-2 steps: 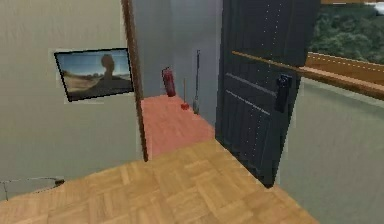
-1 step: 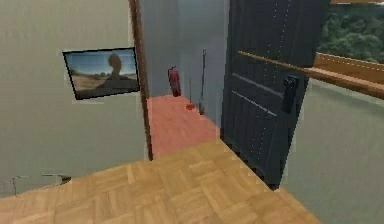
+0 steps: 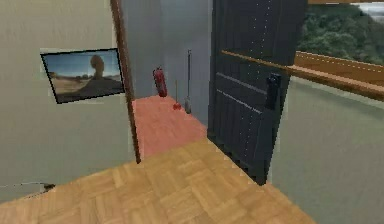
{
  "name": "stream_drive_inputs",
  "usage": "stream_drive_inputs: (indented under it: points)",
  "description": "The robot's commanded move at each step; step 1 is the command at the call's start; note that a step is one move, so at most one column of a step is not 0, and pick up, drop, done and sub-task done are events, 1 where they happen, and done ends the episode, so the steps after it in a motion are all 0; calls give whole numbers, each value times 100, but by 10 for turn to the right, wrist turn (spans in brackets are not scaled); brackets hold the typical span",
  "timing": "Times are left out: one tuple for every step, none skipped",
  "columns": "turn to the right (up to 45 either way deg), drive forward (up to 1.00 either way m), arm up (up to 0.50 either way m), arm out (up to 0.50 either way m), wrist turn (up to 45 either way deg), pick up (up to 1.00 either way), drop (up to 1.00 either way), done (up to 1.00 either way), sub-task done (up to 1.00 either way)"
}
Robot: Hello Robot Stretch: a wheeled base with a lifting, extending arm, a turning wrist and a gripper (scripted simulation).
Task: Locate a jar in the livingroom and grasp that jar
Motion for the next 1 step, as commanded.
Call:
stream_drive_inputs:
  points:
    - [0,100,0,0,0,0,0,0,0]
